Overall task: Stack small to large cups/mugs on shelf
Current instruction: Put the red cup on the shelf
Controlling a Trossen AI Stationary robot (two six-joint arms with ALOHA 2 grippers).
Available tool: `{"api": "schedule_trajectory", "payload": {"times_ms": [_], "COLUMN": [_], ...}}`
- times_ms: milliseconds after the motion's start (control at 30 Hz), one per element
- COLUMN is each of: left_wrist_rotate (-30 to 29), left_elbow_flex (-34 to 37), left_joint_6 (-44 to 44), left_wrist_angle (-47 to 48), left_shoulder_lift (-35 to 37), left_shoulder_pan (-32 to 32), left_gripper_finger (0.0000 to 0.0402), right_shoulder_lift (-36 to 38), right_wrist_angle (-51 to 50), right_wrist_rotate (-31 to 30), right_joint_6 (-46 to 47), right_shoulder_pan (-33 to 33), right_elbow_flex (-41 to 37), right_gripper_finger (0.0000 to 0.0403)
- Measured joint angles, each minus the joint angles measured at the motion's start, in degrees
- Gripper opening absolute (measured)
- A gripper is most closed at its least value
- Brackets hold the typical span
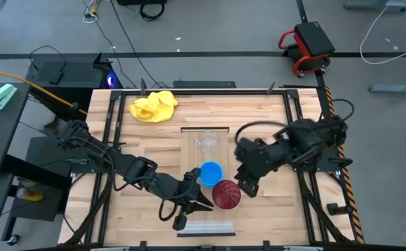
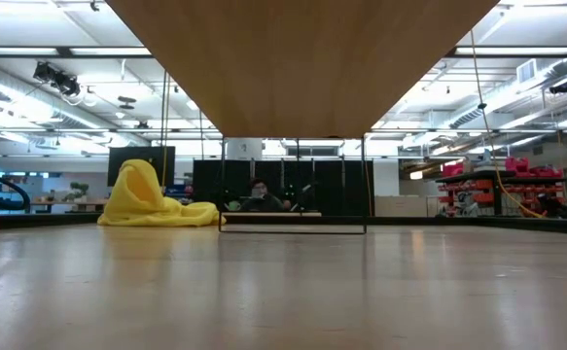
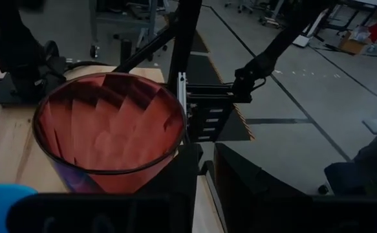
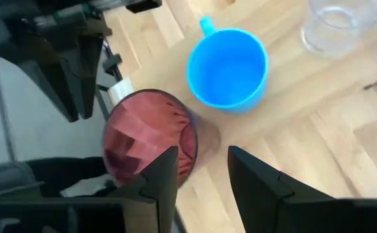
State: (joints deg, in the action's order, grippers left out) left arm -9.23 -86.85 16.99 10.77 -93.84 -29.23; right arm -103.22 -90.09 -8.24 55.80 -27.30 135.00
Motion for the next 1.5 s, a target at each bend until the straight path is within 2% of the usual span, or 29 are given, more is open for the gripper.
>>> {"api": "schedule_trajectory", "payload": {"times_ms": [100,200,300,400,500,700,867,967,1067,1167,1300,1500], "left_wrist_rotate": [0.0,0.0,0.0,0.0,0.0,0.0,-0.2,-1.5,-4.5,-6.5,-7.9,-8.1], "left_elbow_flex": [0.0,0.0,0.0,0.0,0.0,0.0,-0.1,-0.1,-0.1,-0.1,1.0,1.1], "left_joint_6": [-0.3,-0.6,-1.1,-1.2,-1.2,-1.3,-2.1,-2.1,0.8,5.0,6.5,7.8], "left_wrist_angle": [-0.1,-0.1,-0.1,-0.1,-0.1,0.2,0.6,3.7,12.6,19.4,18.3,15.6], "left_shoulder_lift": [0.0,0.0,0.0,0.0,0.0,0.1,1.0,1.5,1.5,1.3,1.2,-0.1], "left_shoulder_pan": [0.0,0.0,0.0,0.0,0.0,0.0,-0.7,-1.2,-1.4,-1.6,-1.4,-0.4], "left_gripper_finger": [0.0058,0.0054,0.0053,0.0053,0.0051,0.0052,0.0047,0.0046,0.0046,0.0046,0.0044,0.0039], "right_shoulder_lift": [2.5,4.6,6.0,6.9,8.1,13.5,16.8,16.8,16.4,15.3,15.1,15.0], "right_wrist_angle": [0.0,0.0,0.0,0.2,0.3,0.0,3.0,11.5,22.4,25.8,27.4,35.0], "right_wrist_rotate": [-2.6,-10.6,-19.6,-25.6,-27.5,-28.5,-34.1,-34.3,-36.4,-36.5,-36.7,-36.3], "right_joint_6": [1.8,3.0,5.7,8.3,14.5,36.0,46.3,44.5,38.3,34.3,31.8,22.6], "right_shoulder_pan": [-1.5,-5.3,-10.2,-14.9,-17.9,-21.8,-23.9,-22.6,-21.1,-19.7,-18.9,-17.2], "right_elbow_flex": [-0.2,-0.2,-0.2,-2.5,-10.5,-34.7,-46.0,-51.6,-55.1,-56.2,-56.2,-56.2], "right_gripper_finger": [0.0133,0.0110,0.0067,0.0015,0.0012,0.0006,0.0010,0.0005,0.0004,0.0003,0.0003,0.0002]}}
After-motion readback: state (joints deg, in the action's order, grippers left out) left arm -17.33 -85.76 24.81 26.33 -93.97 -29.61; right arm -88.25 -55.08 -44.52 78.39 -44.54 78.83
